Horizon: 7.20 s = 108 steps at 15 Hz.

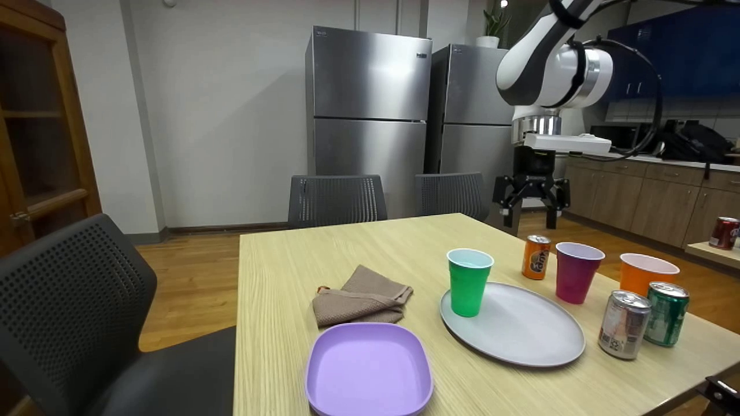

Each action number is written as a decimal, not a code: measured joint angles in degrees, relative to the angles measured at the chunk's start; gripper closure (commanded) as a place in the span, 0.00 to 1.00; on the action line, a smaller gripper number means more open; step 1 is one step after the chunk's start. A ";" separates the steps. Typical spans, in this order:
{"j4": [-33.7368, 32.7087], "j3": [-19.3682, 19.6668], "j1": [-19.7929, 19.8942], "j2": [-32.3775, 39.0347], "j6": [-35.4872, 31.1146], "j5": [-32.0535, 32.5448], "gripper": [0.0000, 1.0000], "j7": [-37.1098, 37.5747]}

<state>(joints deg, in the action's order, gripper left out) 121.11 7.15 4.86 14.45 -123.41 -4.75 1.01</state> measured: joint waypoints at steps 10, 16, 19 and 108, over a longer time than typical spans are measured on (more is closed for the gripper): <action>0.50 3.56 2.39 -0.53 -2.33 0.00 0.00 5.79; -2.63 4.04 2.98 1.73 -2.30 0.00 0.00 7.02; -3.22 3.99 2.98 2.52 -2.29 0.00 0.00 7.03; -29.70 -2.08 -5.65 16.44 -2.25 4.20 0.62 5.89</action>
<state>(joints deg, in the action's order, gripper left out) 91.42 5.07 -0.79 30.89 -125.67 -0.55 6.90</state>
